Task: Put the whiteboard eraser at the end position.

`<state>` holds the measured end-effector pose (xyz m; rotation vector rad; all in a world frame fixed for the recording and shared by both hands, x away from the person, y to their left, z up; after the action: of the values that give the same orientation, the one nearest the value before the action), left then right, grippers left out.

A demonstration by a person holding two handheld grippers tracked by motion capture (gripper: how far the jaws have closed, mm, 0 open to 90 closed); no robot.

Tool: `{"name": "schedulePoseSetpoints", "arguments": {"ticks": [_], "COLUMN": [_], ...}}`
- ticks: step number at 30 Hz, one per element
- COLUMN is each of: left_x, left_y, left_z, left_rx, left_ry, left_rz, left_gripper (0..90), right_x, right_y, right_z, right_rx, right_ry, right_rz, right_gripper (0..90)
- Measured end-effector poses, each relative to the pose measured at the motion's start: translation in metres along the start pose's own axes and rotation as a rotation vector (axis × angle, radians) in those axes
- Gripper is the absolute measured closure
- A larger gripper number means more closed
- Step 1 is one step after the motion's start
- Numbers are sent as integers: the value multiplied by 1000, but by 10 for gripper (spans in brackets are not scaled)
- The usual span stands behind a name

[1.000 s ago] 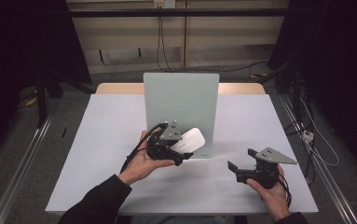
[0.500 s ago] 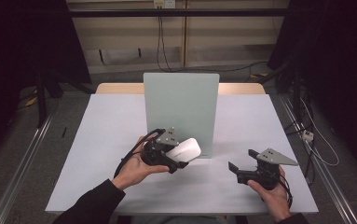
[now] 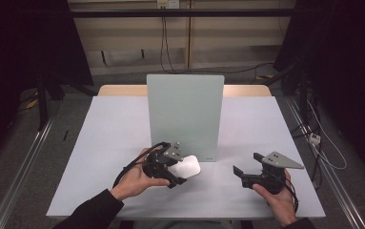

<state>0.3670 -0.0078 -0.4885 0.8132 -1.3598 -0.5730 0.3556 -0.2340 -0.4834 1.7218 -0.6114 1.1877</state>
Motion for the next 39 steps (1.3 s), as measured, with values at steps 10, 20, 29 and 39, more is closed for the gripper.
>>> {"name": "schedulePoseSetpoints", "arguments": {"ticks": [10,20,29,39], "left_x": [-8,-6,-4,-5], "left_y": [-22,-32,-39,-41], "left_z": [-1,-2,-2,-3], "left_rx": [-23,-27,-28,-17], "left_ry": [-13,-10,-3,30], "left_rz": [-62,-71,-62,-26], "left_gripper": [310,310,309,302], "right_x": [0,0,0,0], "right_y": [0,0,-1,-1], "right_z": [0,0,0,0], "right_rx": [2,2,3,5], "right_ry": [3,3,4,4], "right_rz": [-2,-2,-1,-1], "right_gripper": [70,69,68,68]}}
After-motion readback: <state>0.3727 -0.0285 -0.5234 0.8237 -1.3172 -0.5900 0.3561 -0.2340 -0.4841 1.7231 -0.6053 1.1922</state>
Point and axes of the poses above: each handheld gripper's, and its own axes: y roughly backward along the jaws, x roughly out of its top, z roughly to its right, the point moved 10 cm from there along -y, roughly forward along the jaws, and after that the axes turned 3 degrees about z, right-handed, at the moved point
